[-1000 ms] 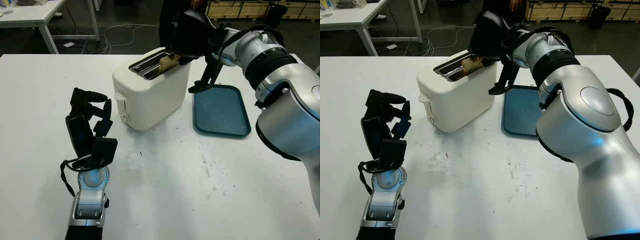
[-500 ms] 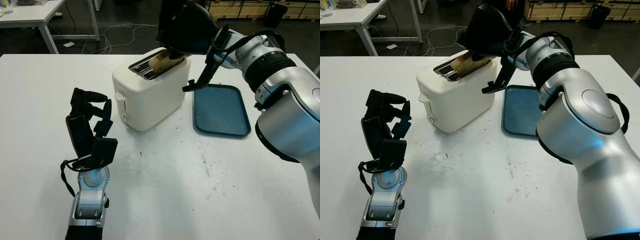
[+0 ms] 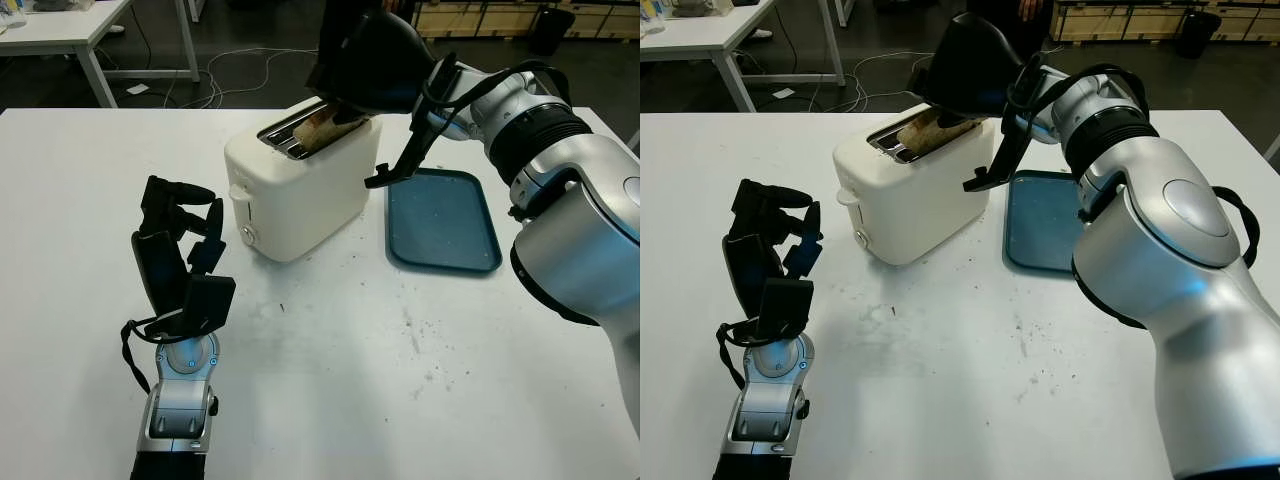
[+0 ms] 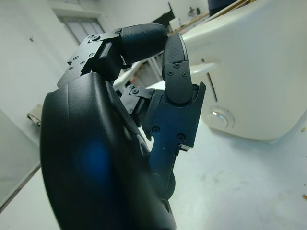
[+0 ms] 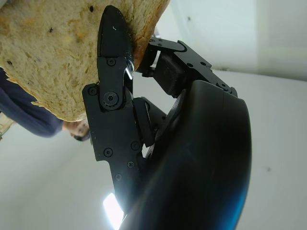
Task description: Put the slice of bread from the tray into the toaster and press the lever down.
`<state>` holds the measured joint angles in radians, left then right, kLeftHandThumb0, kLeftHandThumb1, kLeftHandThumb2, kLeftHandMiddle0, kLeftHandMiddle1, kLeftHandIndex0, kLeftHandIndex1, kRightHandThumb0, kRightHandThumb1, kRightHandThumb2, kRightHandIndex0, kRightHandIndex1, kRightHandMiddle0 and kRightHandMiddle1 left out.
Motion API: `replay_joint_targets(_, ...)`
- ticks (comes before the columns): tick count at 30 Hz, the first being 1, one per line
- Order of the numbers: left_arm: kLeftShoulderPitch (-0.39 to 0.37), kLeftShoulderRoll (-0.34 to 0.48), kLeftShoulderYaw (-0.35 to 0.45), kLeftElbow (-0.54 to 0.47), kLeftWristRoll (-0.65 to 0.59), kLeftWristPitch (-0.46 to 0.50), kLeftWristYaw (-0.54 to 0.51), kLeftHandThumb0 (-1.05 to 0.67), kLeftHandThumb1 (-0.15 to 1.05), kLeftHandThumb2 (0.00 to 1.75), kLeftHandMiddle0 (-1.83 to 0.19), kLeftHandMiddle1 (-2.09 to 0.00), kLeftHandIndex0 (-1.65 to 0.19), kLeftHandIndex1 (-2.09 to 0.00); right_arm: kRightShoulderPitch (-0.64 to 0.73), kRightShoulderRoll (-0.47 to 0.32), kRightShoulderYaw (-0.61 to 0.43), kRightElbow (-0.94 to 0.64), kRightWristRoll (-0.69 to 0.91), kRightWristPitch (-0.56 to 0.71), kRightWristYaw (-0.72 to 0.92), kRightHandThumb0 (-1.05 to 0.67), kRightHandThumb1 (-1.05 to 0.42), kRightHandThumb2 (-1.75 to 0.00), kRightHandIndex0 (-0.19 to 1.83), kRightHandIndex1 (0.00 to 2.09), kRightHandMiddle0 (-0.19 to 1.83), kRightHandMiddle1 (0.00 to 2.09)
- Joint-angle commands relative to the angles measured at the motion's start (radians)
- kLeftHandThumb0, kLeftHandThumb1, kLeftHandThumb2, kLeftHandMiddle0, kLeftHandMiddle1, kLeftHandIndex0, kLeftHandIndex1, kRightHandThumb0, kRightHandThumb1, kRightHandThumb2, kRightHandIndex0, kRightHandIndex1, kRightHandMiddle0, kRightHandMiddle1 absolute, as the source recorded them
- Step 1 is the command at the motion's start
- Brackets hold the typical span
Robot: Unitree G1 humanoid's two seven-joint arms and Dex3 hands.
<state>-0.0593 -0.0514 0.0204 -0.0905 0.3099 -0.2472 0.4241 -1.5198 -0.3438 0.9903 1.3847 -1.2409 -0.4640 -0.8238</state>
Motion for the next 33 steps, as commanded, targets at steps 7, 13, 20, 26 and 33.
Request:
replay_joint_targets(7, -0.003, -0.012, -0.004, 0.001, -0.004, -0.004, -0.001, -0.43, 0.92, 0.38, -0.66, -1.75, -0.41, -1.66, 0.015, 0.009, -0.063, -0.006, 0.074, -0.071, -0.028, -0.58, -0.92, -0.34, 1.17, 1.75, 0.85, 1.74)
replay_joint_targets(13, -0.002, -0.008, -0.005, 0.003, 0.0, -0.008, 0.0, -0.43, 0.92, 0.38, -0.66, -1.75, -0.4, -1.66, 0.021, 0.022, -0.122, -0.01, 0.135, -0.108, 0.015, -0.55, -0.92, -0.32, 1.17, 1.75, 0.84, 1.75)
replay_joint_targets(20, -0.001, -0.007, -0.004, 0.006, 0.005, -0.009, 0.004, -0.44, 0.92, 0.38, -0.66, -1.75, -0.4, -1.66, 0.029, 0.031, -0.176, -0.013, 0.182, -0.139, 0.052, -0.53, -0.92, -0.33, 1.19, 1.75, 0.86, 1.74)
replay_joint_targets(26, 0.0, -0.015, -0.006, -0.004, 0.005, 0.004, 0.006, -0.45, 0.92, 0.38, -0.65, -1.75, -0.4, -1.65, 0.03, 0.027, -0.154, -0.013, 0.16, -0.121, 0.066, -0.54, -0.92, -0.35, 1.17, 1.75, 0.84, 1.74)
replay_joint_targets(33, -0.001, -0.013, -0.006, -0.006, 0.003, 0.006, 0.003, -0.45, 0.92, 0.38, -0.66, -1.75, -0.41, -1.66, 0.034, 0.021, -0.156, 0.001, 0.179, -0.112, 0.338, -0.64, -0.92, -0.22, 0.94, 1.61, 0.81, 1.41)
